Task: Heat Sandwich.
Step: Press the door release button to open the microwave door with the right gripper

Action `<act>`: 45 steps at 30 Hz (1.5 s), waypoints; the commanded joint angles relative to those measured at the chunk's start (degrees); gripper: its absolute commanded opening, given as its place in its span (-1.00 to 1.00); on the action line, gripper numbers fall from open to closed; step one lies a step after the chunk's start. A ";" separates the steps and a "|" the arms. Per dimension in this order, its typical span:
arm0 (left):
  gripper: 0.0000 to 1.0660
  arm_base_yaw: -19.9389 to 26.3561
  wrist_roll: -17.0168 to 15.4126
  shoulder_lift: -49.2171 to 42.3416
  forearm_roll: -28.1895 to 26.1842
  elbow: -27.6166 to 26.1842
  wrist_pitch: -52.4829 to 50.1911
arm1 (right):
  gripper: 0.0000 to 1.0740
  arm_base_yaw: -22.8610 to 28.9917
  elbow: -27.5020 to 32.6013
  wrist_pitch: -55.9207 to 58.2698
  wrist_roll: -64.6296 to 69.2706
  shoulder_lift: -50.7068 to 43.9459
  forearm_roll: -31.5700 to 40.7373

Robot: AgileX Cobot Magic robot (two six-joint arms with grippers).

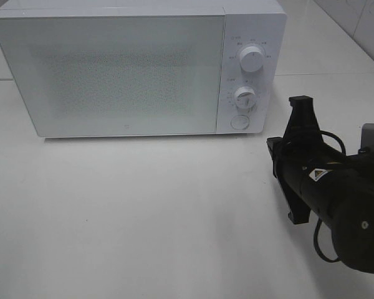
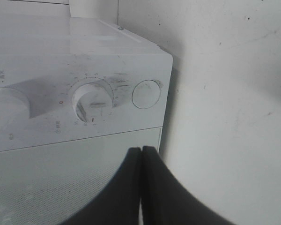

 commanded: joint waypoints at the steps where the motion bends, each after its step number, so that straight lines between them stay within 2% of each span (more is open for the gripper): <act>1: 0.88 0.06 0.00 -0.92 -0.29 0.06 -0.52 | -1.00 -0.17 -2.58 -0.11 1.55 2.86 -0.97; 8: 0.88 0.06 0.00 -0.92 -0.29 0.06 -0.52 | -1.00 -0.40 -6.07 0.00 2.23 6.76 -2.46; 15: 0.88 0.06 0.00 -0.46 -0.29 0.06 -0.52 | -1.00 -5.04 -11.29 2.92 4.58 11.46 -8.02; 25: 0.88 0.06 0.00 -0.46 -0.29 0.06 -0.52 | -1.00 -9.97 -17.82 5.96 6.53 16.44 -11.52; 45: 0.88 0.06 0.00 -0.46 -0.29 0.06 -0.52 | -1.00 -14.84 -26.24 9.11 7.79 22.12 -14.15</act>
